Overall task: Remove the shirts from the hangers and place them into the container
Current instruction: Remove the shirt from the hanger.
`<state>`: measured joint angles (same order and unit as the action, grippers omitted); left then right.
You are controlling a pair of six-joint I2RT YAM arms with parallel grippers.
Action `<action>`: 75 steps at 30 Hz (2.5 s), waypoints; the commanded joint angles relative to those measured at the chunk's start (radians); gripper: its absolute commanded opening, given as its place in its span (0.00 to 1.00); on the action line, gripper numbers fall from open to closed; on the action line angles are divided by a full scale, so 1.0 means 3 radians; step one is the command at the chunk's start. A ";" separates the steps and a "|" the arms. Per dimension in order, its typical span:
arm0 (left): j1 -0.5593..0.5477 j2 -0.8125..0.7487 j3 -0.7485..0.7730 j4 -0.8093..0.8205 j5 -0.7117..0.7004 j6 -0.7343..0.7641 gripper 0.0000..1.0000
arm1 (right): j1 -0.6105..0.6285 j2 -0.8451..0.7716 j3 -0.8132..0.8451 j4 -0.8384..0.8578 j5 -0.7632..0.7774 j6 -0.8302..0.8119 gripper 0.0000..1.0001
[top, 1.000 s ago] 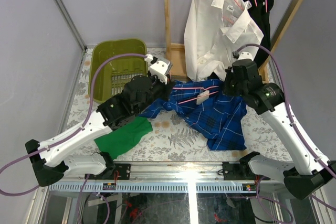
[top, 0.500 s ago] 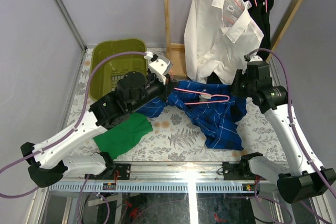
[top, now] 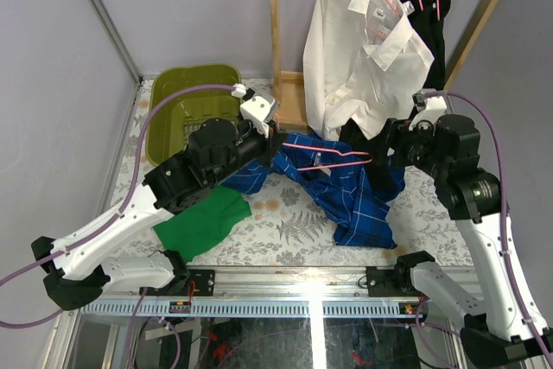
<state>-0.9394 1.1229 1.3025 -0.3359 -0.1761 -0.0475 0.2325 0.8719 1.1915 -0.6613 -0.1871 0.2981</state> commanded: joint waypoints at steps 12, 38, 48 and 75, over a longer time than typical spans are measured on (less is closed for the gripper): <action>0.0026 0.0104 0.0205 -0.0217 0.0346 0.0124 0.00 | -0.0012 -0.0339 -0.0566 0.0969 -0.2439 -0.1473 0.85; 0.0390 0.0318 0.0491 -0.0752 0.1410 0.0237 0.00 | -0.0013 -0.0119 -0.0960 -0.0023 -0.2687 -0.2734 0.66; 0.0393 0.0248 0.0485 -0.0751 0.1414 0.0244 0.00 | -0.0009 -0.0063 -0.0950 -0.0138 -0.3124 -0.2849 0.41; 0.0392 -0.0509 -0.0493 0.0351 0.0822 -0.0745 1.00 | -0.0013 -0.0195 -0.0553 -0.0700 -0.2138 -0.2287 0.00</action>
<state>-0.8284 1.0336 1.2182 -0.3859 0.1272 -0.1390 0.2272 0.7990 0.9836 -0.8425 -0.8936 -0.4313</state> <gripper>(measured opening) 0.995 0.036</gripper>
